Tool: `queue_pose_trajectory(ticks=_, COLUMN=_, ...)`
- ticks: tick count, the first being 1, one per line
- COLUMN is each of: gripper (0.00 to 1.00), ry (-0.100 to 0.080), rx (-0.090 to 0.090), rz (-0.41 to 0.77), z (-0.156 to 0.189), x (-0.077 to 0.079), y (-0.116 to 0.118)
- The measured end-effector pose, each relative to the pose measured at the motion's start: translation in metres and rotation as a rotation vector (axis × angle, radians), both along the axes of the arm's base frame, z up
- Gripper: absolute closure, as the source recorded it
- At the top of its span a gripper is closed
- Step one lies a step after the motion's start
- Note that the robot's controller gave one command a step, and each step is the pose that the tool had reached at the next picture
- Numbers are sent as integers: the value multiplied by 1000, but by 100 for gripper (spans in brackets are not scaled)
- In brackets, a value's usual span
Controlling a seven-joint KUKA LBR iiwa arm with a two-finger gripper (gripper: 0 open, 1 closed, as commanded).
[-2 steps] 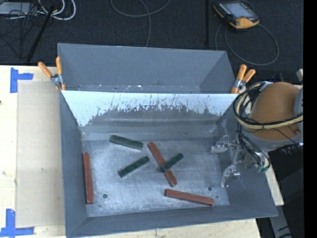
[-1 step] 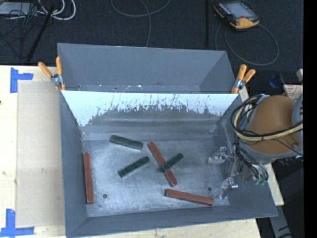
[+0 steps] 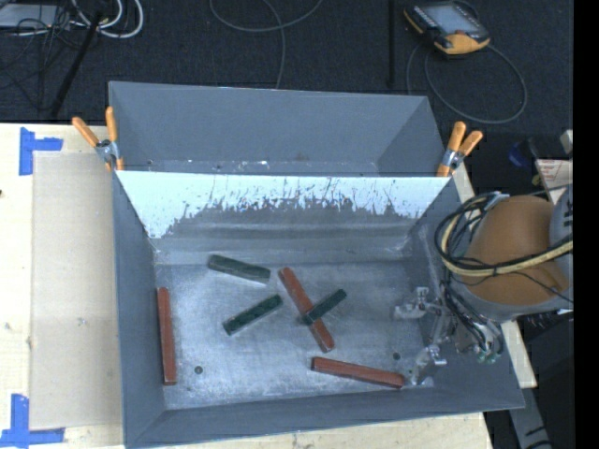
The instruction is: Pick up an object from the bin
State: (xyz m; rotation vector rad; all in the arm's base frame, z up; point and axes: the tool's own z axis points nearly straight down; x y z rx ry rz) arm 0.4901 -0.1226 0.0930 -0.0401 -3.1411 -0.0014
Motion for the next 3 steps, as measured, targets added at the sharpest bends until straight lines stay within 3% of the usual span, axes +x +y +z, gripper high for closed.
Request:
queue_pose_trajectory(ticks=1, gripper=0, ry=1, rx=-1, rz=-34, z=-15, x=-9, y=19)
queue_pose_trajectory(ticks=2, gripper=100, ry=-1, rx=-2, rz=-249, z=-10, x=-11, y=32)
queue_pose_trajectory(ticks=3, gripper=100, ry=-1, rx=-2, rz=-248, z=-10, x=-11, y=32)
